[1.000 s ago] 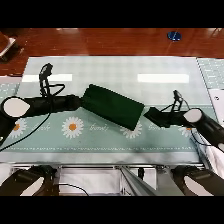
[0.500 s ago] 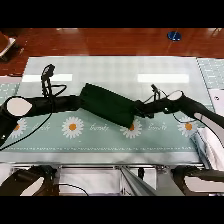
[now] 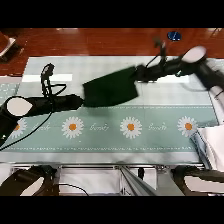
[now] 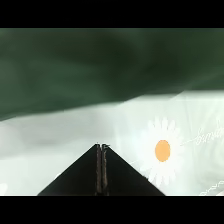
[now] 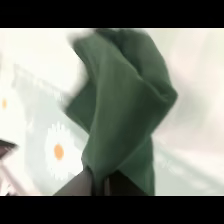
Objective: Fold the shirts.
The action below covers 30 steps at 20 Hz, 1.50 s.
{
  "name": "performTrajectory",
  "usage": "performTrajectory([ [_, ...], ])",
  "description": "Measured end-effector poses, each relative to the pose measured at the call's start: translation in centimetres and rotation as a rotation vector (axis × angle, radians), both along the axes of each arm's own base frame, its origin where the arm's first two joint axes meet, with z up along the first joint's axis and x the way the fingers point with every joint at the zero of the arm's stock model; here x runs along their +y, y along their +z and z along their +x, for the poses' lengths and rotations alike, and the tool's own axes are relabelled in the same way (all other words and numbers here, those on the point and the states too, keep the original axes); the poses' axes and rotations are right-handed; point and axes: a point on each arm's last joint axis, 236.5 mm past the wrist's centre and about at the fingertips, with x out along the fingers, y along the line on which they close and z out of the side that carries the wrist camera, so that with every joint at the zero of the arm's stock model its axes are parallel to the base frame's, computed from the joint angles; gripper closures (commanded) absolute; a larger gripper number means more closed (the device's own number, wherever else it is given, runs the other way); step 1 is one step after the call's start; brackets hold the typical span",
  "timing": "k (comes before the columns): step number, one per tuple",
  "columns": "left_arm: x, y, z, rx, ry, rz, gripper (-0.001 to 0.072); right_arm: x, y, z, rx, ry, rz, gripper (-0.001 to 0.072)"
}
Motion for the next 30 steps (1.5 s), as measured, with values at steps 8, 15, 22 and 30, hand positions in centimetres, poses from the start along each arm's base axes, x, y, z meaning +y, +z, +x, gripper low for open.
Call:
performTrajectory([
  [8,-0.1,-0.2,-0.4,0.013,-0.015,0.004,0.0689,-14.6,13.6,0.2,-0.18,-0.266,-0.16,0.0687],
  [15,-0.1,-0.1,-0.2,0.004,-0.008,0.003,0.0689,-29.5,16.5,-8.1,-0.053,-0.65,-0.27,0.0688],
  [22,0.2,0.4,0.8,-0.037,0.019,0.001,0.0689,-37.3,11.8,-21.8,0.25,-1.062,-0.457,0.0687],
  [30,0.4,0.9,1.6,-0.073,0.038,-0.001,0.0689,-40.0,3.8,-38.0,0.753,-1.511,-0.704,0.0301],
])
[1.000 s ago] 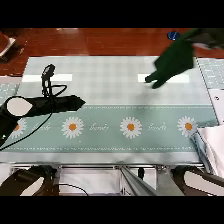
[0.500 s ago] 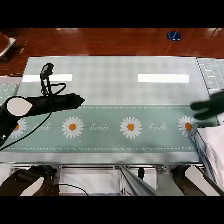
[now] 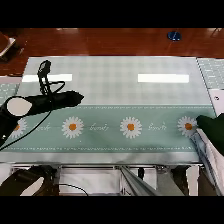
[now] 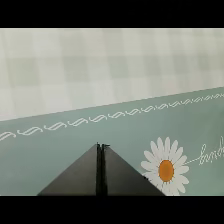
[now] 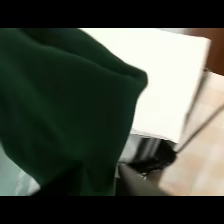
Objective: Fold the shirts.
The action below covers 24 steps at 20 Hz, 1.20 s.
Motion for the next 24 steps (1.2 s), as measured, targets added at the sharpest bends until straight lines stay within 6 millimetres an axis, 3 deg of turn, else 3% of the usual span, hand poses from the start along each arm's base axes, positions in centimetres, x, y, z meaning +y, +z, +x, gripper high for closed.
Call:
performTrajectory([
  [3,-0.5,-0.1,-0.2,0.004,-0.012,-0.002,0.0689,-0.5,-0.9,-0.8,0.046,-0.031,0.013,0.0314],
  [4,-0.7,0.0,-0.2,0.004,-0.014,-0.008,0.0689,-0.9,-1.1,-0.4,0.047,-0.017,0.014,0.0381],
  [5,-0.8,0.4,0.0,-0.003,-0.012,-0.015,0.0689,-1.3,-1.1,0.6,0.034,0.014,0.015,0.0582],
  [6,-0.8,1.2,0.3,-0.022,-0.012,-0.019,0.0689,-1.8,-0.9,2.0,0.01,0.052,0.012,0.0687],
  [7,-0.6,2.5,1.0,-0.055,-0.01,-0.021,0.0689,-2.2,-0.7,4.0,-0.03,0.111,0.016,0.0687],
  [9,0.1,6.8,3.2,-0.158,0.01,-0.033,0.069,-1.6,0.0,11.5,-0.2,0.311,0.053,0.0687],
  [11,0.8,12.8,5.6,-0.276,0.026,-0.05,0.069,1.9,1.3,20.1,-0.399,0.55,0.115,0.0687],
  [13,0.6,17.5,6.6,-0.35,0.004,-0.059,0.069,8.7,2.6,28.1,-0.566,0.834,0.175,0.0687],
  [15,-0.5,18.7,5.8,-0.34,-0.077,-0.024,0.069,15.3,1.7,32.3,-0.575,1.076,0.191,0.0687],
  [16,-0.7,17.6,5.3,-0.314,-0.112,0.019,0.069,17.9,0.1,33.3,-0.529,1.166,0.186,0.0687],
  [18,-0.2,13.0,4.6,-0.209,-0.135,0.127,0.0689,20.9,-4.3,34.0,-0.373,1.284,0.15,0.0688],
  [21,1.9,5.1,3.3,-0.031,-0.109,0.253,0.0689,22.4,-9.9,33.7,-0.184,1.337,0.132,0.0688],
  [24,2.9,1.6,2.4,0.047,-0.094,0.295,0.0689,23.1,-12.1,33.2,-0.108,1.353,0.134,0.0687],
])
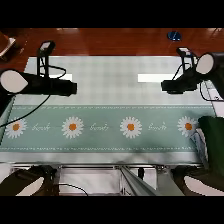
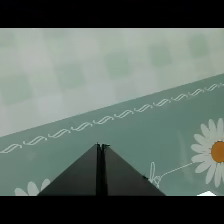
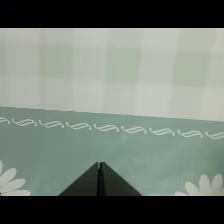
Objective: Fold the shirts.
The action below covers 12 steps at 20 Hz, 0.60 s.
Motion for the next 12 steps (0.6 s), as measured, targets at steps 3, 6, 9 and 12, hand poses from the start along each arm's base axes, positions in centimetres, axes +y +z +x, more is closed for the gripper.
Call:
performTrajectory([
  [3,0.5,-0.9,0.2,-0.001,0.021,0.017,0.0689,0.2,-0.9,-0.4,0.027,0.009,-0.019,0.0687],
  [6,0.6,-1.3,0.4,-0.002,0.03,0.021,0.0689,0.2,-1.2,-0.5,0.037,0.012,-0.03,0.0687],
  [9,0.8,-1.5,0.4,0.0,0.035,0.025,0.0689,0.2,-1.4,-0.6,0.043,0.012,-0.034,0.0687],
  [12,0.8,-1.5,0.4,-0.001,0.036,0.026,0.0689,0.3,-1.4,-0.7,0.045,0.013,-0.035,0.0687],
])
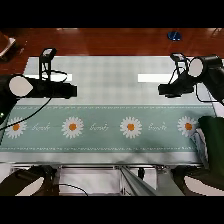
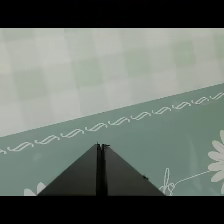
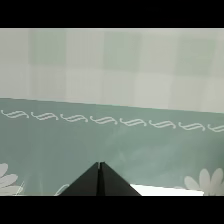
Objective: Fold the shirts.
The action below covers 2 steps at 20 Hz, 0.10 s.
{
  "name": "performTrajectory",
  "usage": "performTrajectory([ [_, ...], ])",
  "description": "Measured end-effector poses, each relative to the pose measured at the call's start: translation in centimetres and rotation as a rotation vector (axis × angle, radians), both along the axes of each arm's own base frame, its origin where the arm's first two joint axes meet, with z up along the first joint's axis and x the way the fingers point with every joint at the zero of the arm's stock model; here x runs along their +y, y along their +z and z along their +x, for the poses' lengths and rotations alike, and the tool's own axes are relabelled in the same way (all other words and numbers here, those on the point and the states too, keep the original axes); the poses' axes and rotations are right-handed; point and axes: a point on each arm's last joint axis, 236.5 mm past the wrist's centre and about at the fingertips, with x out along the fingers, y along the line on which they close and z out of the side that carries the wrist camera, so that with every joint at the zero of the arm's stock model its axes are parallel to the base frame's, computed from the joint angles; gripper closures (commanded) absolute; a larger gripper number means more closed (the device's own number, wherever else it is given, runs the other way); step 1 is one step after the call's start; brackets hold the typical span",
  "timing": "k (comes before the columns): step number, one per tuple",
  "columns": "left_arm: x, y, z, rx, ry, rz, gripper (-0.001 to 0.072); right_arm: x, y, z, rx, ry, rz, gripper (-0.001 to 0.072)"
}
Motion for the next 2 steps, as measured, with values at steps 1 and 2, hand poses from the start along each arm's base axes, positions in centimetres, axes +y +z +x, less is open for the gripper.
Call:
performTrajectory([
  [1,0.03,0.0,0.01,0.0,0.0,0.001,0.0689,-0.04,0.0,0.01,0.0,0.0,-0.001,0.0687],
  [2,0.03,-0.01,0.0,0.0,0.0,0.002,0.0689,-0.03,0.0,0.0,0.0,0.0,-0.001,0.0687],
])
